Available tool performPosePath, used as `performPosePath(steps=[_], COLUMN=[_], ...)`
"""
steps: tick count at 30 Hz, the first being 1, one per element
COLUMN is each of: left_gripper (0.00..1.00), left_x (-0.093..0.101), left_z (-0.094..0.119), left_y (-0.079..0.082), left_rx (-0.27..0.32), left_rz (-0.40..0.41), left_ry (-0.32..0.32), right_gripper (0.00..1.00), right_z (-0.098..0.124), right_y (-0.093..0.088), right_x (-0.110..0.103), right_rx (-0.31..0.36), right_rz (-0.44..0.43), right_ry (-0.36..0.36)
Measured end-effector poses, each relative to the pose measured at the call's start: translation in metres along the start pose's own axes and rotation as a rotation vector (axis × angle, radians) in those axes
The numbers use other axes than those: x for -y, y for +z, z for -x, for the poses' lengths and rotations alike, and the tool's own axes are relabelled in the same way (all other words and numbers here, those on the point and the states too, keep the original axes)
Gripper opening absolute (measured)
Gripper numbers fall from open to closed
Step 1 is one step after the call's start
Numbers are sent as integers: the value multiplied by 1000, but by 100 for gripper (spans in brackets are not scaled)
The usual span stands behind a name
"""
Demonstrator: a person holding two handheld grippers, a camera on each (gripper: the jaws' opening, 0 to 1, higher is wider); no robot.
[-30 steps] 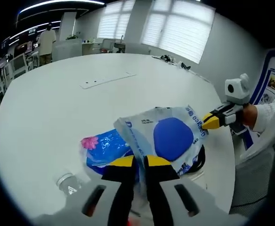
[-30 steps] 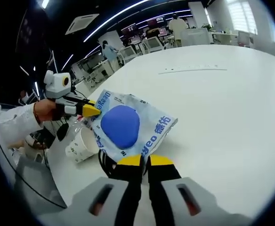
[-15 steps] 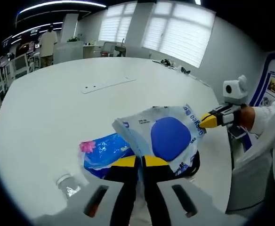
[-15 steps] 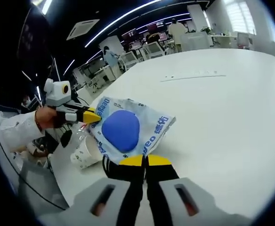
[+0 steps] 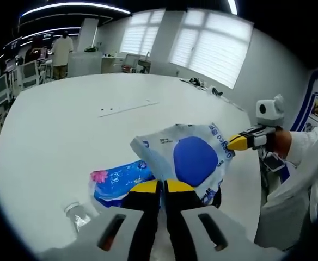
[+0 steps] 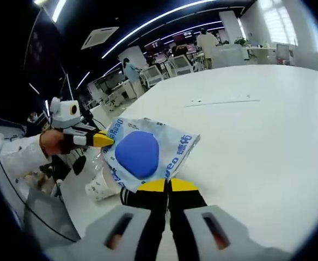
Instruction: Arrange the tabletop items into an orderly group along one side of the table until the central work area is clear of visible clutter.
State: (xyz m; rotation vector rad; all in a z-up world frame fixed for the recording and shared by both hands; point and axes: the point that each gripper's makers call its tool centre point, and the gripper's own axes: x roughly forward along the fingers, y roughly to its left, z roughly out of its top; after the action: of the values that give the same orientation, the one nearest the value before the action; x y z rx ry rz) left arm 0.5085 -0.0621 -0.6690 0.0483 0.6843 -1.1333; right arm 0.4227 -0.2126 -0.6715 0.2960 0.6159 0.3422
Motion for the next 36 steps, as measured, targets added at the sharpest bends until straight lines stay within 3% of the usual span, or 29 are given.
performPosePath(steps=[12,24,36], left_gripper=[0,0,0], left_x=[22,50,63], left_z=[-5,-28,-52], left_y=[26,59,79], left_rx=[55,84,97], left_rz=[26,8,24], left_ry=[12,20,38], right_gripper=[0,0,0], right_z=[22,50,63], right_y=[25,52,71], right_x=[12,48,74], right_rx=[36,65,75], right_rz=[21,46,71], right_ry=[-4,-19,-29])
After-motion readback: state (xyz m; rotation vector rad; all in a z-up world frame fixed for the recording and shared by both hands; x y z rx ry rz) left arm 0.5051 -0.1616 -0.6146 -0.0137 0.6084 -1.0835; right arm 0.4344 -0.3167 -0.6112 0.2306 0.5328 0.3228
